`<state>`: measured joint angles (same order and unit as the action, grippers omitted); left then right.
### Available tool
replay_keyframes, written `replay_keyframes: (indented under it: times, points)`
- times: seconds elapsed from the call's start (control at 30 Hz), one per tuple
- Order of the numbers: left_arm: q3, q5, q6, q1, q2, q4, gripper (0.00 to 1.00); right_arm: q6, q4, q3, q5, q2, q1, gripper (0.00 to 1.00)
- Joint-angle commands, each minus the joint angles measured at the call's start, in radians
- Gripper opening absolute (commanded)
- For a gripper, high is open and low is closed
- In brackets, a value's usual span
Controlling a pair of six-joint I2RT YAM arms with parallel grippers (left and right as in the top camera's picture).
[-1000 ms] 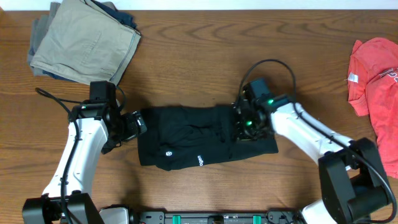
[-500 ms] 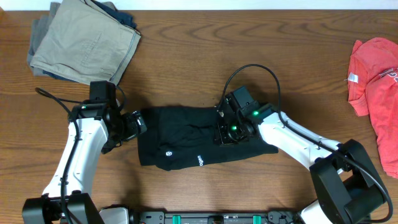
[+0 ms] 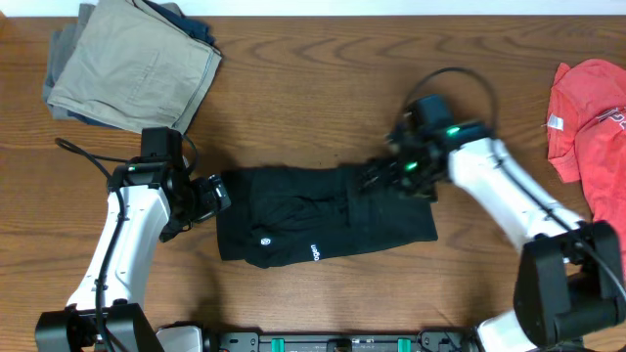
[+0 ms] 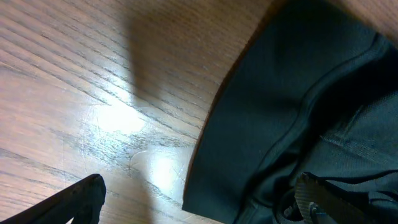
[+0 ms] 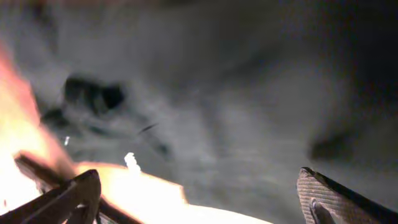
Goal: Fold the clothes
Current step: 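Retract the right gripper to the right side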
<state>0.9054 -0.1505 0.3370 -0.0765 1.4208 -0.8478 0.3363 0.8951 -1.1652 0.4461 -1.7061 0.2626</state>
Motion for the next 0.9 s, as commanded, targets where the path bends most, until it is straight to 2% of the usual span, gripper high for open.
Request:
replay_keyframes:
  times: [0.0,0.1,0.2,0.4,0.87]
  points:
    - [-0.007,0.000,-0.007,0.001,0.010,0.001,0.98,-0.019,0.014,-0.026,-0.054,0.019,-0.135,0.99]
    - [-0.007,-0.088,-0.088,-0.003,0.011,0.029,0.98,-0.019,0.033,-0.026,-0.061,0.019,-0.261,0.99]
    - [-0.007,-0.177,-0.116,-0.019,0.014,0.051,0.98,-0.019,0.060,-0.026,-0.091,0.019,-0.351,0.99]
    - [-0.007,-0.194,-0.119,-0.052,0.052,0.085,0.98,-0.019,0.095,-0.026,-0.117,0.019,-0.467,0.99]
    - [-0.007,-0.222,-0.137,-0.070,0.258,0.137,0.97,-0.019,0.091,-0.026,-0.126,0.019,-0.491,0.99]
